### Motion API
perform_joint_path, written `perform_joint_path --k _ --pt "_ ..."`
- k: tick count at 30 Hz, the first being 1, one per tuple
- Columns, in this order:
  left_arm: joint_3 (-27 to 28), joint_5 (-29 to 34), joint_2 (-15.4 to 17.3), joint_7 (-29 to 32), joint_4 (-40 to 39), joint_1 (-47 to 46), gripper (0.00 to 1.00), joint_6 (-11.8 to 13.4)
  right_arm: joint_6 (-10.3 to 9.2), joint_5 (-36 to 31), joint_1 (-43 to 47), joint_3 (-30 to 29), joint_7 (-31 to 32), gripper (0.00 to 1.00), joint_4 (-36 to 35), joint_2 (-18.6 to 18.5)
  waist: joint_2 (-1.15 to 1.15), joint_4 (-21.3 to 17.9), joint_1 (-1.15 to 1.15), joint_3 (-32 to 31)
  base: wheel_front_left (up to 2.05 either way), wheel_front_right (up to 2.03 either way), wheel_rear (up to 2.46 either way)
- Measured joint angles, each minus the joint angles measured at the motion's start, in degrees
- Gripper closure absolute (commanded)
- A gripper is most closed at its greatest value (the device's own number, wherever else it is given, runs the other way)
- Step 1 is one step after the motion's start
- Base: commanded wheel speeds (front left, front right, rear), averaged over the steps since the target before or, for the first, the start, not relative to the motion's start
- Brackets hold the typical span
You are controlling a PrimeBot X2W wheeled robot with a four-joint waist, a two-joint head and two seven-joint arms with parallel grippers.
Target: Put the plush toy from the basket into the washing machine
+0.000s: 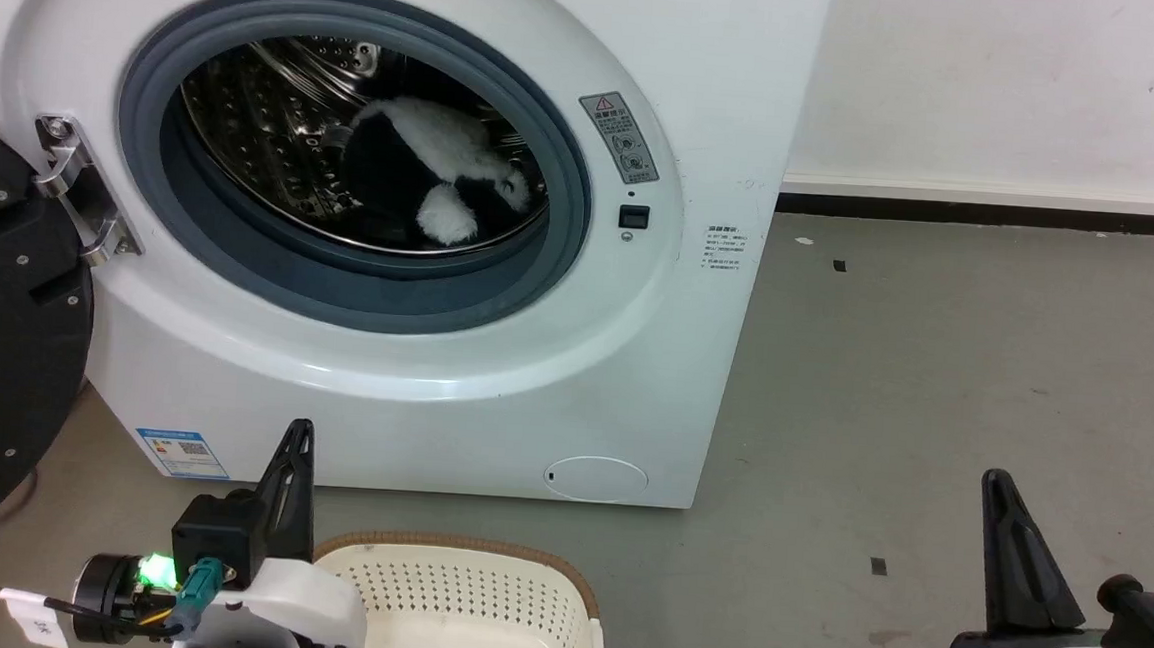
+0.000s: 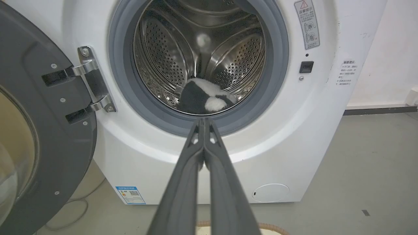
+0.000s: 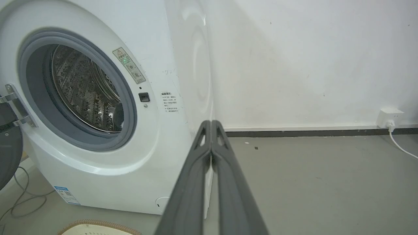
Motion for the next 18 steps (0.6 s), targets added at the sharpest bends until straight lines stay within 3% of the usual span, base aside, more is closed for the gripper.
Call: perform_joint_path --k 18 --pt "0.44 0.57 -0.71 1.98 -1.85 0.55 1.0 -0.55 0.0 -1.46 -0.39 0.64 2.08 1.0 0.31 0.0 0.0 -0.11 0.0 -0.2 0.0 0.0 0.0"
